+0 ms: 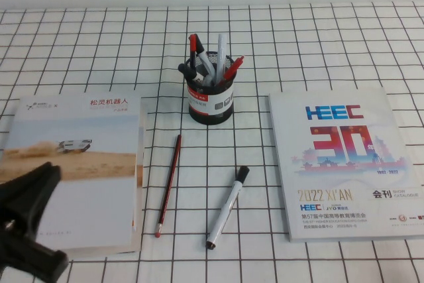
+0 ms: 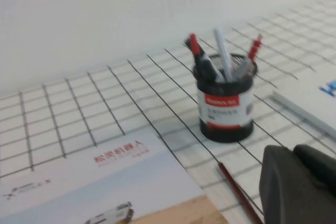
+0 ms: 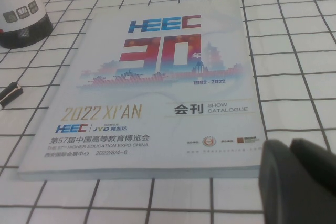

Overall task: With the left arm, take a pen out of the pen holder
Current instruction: 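Take a marker out of the pen holder and lay it on the table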

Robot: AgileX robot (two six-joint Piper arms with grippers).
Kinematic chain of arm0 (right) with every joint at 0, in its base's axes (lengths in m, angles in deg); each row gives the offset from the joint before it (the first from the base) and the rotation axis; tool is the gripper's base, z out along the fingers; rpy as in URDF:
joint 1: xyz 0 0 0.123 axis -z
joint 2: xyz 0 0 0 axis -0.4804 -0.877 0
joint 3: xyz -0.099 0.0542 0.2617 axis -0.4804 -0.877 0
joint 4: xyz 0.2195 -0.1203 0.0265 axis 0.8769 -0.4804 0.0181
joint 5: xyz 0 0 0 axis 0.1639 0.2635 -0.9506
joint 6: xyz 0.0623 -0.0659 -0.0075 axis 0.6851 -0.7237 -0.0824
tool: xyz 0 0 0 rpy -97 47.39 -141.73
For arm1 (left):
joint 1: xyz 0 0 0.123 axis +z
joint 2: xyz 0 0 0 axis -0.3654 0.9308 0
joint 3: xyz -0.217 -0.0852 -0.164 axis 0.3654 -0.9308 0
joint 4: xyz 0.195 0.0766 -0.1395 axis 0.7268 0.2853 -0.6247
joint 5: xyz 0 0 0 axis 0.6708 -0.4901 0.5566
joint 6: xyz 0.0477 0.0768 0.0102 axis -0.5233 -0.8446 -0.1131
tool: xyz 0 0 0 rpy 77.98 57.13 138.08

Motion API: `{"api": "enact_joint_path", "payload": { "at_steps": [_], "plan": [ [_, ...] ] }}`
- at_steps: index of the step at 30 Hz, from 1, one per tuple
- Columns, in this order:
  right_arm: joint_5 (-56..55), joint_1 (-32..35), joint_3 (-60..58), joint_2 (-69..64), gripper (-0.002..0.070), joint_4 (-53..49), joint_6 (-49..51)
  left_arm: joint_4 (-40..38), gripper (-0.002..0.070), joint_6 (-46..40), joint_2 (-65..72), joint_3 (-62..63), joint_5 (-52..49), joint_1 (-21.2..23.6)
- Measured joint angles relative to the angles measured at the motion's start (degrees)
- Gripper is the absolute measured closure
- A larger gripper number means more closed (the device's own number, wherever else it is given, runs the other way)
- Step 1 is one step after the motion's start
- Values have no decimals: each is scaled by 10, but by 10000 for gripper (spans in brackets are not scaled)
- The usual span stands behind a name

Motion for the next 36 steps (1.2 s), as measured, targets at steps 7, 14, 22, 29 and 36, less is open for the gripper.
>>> {"api": "enact_joint_path", "payload": {
  "at_steps": [7,14,22,29,36],
  "plan": [
    [0,0,0,0,691,0,0,-49,677,-4,-153,-105,60,96],
    [0,0,0,0,691,0,0,-56,678,40,-277,-162,55,197],
    [0,0,0,0,691,0,0,-50,678,50,-330,-164,-18,222],
    [0,0,0,0,691,0,0,-49,677,51,-330,-164,-126,223],
    [0,0,0,0,691,0,0,-46,678,52,-330,-164,-225,223]
  ]
}}
